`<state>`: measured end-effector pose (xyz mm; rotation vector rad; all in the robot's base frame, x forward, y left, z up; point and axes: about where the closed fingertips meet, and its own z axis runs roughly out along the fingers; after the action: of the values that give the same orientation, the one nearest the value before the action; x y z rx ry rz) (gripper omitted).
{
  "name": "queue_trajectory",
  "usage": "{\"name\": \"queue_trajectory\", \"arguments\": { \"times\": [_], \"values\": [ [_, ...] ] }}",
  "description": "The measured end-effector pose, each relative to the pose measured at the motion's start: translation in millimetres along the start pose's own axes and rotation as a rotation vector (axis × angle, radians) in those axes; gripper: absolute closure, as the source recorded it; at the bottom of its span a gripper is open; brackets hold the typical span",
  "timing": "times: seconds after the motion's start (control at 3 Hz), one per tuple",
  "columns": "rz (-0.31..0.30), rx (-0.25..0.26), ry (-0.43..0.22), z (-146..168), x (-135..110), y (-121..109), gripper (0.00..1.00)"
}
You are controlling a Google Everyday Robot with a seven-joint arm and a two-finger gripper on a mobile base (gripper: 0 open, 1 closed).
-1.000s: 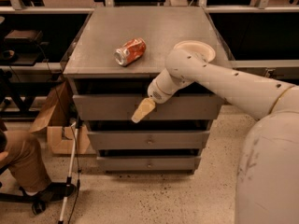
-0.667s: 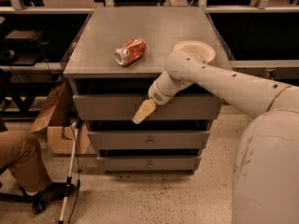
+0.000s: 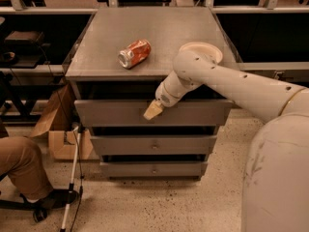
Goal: Open top drawer
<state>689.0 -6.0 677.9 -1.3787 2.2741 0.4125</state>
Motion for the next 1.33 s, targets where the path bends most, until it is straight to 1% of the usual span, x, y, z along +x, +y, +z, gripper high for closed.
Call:
{"name": "queue_trajectory", "arguments": {
  "times": [0.33,0.67,1.0,1.33],
  "values": [
    [0.0,0.0,0.0,-7,-4,0,0.69],
    [0.0,0.001,0.002,-10,1,-1,0.99],
    [0.0,0.001,0.003,-14,1,-1,1.0],
    [0.004,-0.001,0.009,-15,10,-1,0.81]
  ]
}}
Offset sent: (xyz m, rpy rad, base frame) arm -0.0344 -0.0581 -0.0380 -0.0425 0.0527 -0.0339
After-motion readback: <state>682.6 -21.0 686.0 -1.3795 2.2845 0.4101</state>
